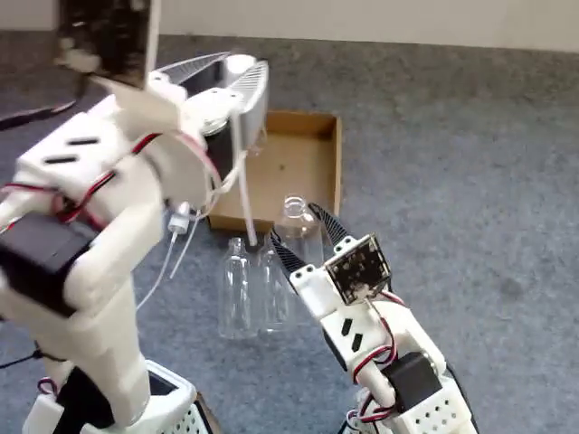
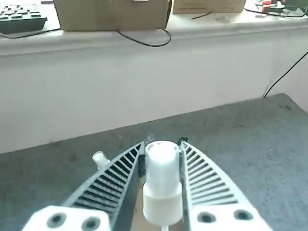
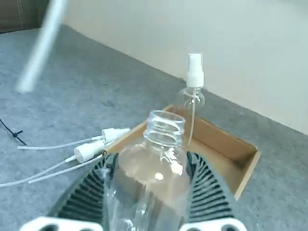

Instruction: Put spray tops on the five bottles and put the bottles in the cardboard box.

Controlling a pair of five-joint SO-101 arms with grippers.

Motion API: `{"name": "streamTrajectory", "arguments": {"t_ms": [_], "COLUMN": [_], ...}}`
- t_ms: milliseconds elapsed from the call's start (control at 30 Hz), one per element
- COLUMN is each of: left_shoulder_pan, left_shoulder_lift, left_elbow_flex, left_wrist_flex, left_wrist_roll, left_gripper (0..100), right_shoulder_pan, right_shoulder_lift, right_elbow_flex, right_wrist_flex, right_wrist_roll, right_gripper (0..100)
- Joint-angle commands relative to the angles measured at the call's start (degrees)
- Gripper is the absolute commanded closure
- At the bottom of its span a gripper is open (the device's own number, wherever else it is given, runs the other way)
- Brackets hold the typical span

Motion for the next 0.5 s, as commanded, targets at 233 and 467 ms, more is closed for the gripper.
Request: {"name": "streamTrajectory", "arguments": {"t_ms": [233, 467], "left_shoulder_pan": [5.6, 5.1], "left_shoulder_lift": [6.7, 9.5], "left_elbow_flex": [5.1, 5.0], "left_wrist_flex": [-16.0, -16.1], "left_wrist_roll": [0.2, 0.0], "left_gripper": [100, 100], "right_shoulder_pan": [-0.6, -0.6], "right_shoulder_lift": [-2.6, -2.6], "right_elbow_flex": [0.7, 0.7], "right_wrist_flex": [-1.5, -1.5], "right_wrist_roll": [-0.1, -0.1], "right_gripper": [99.5, 99.5]}}
